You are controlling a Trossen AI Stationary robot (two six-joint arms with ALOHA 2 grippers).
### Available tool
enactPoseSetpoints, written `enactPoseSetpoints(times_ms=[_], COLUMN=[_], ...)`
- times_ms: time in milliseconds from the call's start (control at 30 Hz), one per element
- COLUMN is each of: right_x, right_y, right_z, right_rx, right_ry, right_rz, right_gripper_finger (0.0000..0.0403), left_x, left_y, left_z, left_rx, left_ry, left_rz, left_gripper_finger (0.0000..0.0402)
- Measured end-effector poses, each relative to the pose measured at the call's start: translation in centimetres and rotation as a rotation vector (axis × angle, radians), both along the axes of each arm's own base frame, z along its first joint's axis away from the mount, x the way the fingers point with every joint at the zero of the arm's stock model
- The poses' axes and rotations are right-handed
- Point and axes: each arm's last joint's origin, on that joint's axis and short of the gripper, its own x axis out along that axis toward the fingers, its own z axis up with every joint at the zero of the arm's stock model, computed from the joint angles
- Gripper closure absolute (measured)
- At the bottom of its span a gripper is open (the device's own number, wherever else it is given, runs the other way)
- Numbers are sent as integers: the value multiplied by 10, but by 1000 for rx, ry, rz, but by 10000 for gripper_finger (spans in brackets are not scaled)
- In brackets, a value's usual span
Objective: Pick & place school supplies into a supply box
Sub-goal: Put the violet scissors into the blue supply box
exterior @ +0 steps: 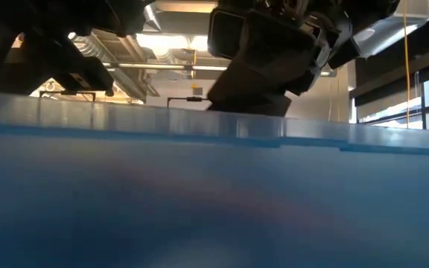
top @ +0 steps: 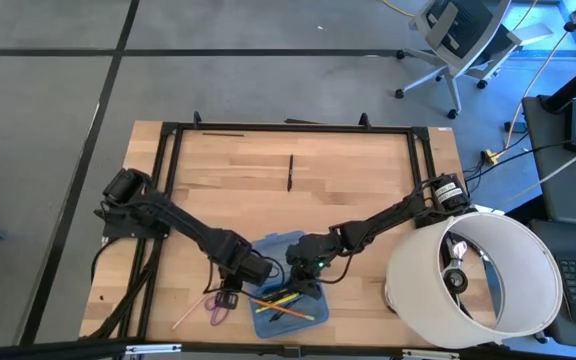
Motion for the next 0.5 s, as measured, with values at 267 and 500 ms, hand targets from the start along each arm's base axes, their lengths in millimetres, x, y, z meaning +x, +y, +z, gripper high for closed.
enactPoseSetpoints(times_ms=[267, 500], right_x=[-3, -3], right_y=[-1, -1], right_z=[-4, -4], right_rx=[-27, -45], right_ry=[38, 29], right_rz=[12, 26], right_gripper_finger=[342, 342], left_x=[-8, -15], left_y=[-10, -23], left_z=[11, 15], left_rx=[62, 114], left_ry=[-48, -90], left_rz=[99, 202], left_gripper_finger=[327, 327])
